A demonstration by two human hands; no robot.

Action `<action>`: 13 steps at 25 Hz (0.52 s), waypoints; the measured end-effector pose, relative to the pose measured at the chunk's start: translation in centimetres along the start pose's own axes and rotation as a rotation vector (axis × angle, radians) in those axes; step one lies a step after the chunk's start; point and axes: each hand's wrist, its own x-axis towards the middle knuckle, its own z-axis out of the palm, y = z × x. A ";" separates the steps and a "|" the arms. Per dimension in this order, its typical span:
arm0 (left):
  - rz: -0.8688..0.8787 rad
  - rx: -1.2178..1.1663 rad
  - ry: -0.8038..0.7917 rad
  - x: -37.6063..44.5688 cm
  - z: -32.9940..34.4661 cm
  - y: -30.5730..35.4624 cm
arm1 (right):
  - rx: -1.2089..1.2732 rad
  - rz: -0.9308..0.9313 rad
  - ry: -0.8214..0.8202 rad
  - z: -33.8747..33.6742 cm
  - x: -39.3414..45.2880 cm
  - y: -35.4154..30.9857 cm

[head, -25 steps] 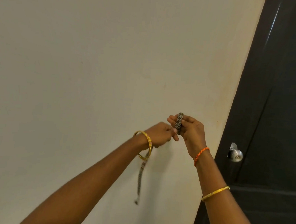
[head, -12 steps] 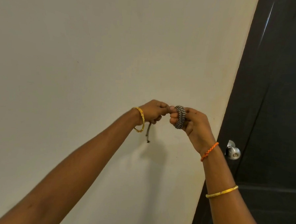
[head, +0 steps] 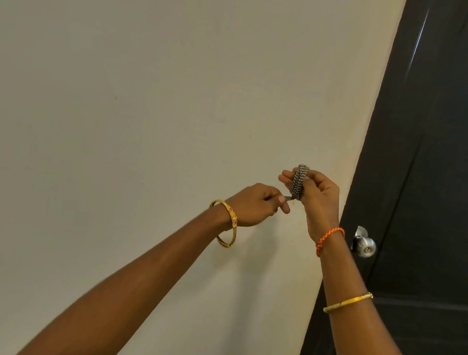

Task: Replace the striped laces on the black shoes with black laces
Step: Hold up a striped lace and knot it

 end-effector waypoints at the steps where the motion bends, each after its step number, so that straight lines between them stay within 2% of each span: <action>1: 0.040 0.080 0.016 0.2 -0.6 0.3 | -0.112 -0.016 -0.012 -0.1 -0.2 0.3; 4: 0.132 0.326 0.142 1.2 -2.4 0.9 | -0.285 -0.011 -0.121 -0.1 -1.1 1.3; 6: 0.144 0.319 0.228 1.5 -3.0 0.7 | -0.278 0.043 -0.166 0.1 -1.6 1.5; 8: 0.112 0.133 0.252 1.4 -2.6 -0.4 | -0.196 0.131 -0.167 0.4 -1.8 1.7; 11: -0.009 -0.271 0.261 0.2 0.1 -2.4 | -0.054 0.267 -0.119 1.0 -2.1 2.4; 13: -0.097 -0.408 0.313 -0.7 2.1 -3.7 | -0.003 0.363 -0.072 1.4 -2.4 3.6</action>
